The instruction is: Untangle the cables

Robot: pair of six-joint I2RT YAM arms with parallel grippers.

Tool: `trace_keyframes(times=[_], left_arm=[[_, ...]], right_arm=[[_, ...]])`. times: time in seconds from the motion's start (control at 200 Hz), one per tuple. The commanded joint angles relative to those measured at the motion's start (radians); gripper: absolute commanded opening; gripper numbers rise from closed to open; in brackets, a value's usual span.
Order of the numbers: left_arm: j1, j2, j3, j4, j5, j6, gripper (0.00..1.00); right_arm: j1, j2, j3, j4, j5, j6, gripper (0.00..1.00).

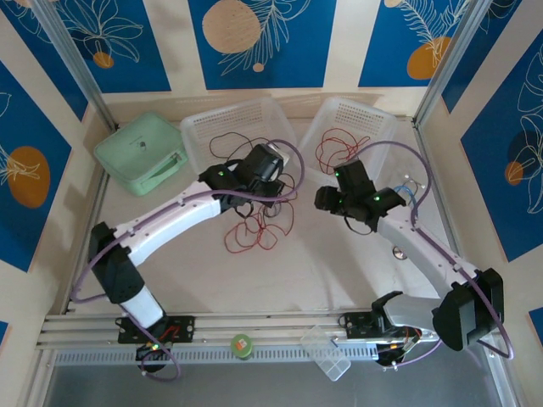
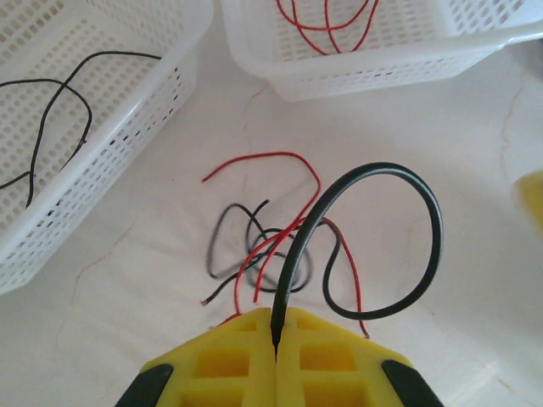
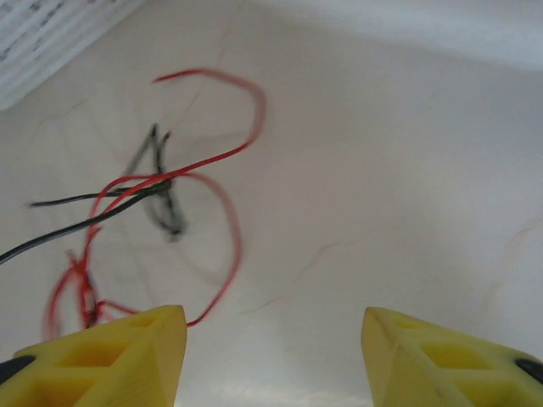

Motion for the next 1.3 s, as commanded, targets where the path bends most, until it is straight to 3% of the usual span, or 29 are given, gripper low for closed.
trace_keyframes(times=[0.0,0.11,0.285,0.55,0.74,0.9,1.035,1.171,1.296], left_arm=[[-0.007,-0.036,0.027,-0.049,0.039,-0.042,0.0],[-0.008,-0.058,0.078,-0.066,0.033,-0.051,0.0],[-0.007,-0.076,0.157,-0.07,0.057,-0.058,0.0],[-0.008,-0.07,0.261,-0.076,0.127,-0.068,0.0],[-0.007,-0.07,0.313,-0.094,0.153,-0.075,0.0],[-0.007,-0.073,0.353,-0.102,0.151,-0.069,0.0],[-0.005,-0.061,0.432,-0.144,0.068,-0.045,0.0],[-0.003,-0.04,0.513,-0.192,-0.03,-0.016,0.0],[0.002,-0.025,0.535,-0.203,-0.051,-0.008,0.0]], right_arm=[[0.057,0.001,-0.053,0.151,-0.14,0.098,0.59],[0.115,-0.01,-0.118,0.259,-0.151,0.119,0.62],[0.124,-0.063,-0.243,0.444,-0.176,0.173,0.65],[0.143,-0.027,-0.305,0.68,-0.104,-0.074,0.67],[0.143,0.05,-0.285,0.854,-0.036,-0.124,0.65],[0.144,0.192,-0.175,0.801,0.04,-0.083,0.51],[0.157,0.26,-0.178,0.79,0.053,-0.029,0.46],[0.161,0.247,-0.23,0.799,0.04,-0.002,0.46],[0.161,0.194,-0.261,0.786,0.007,-0.026,0.54]])
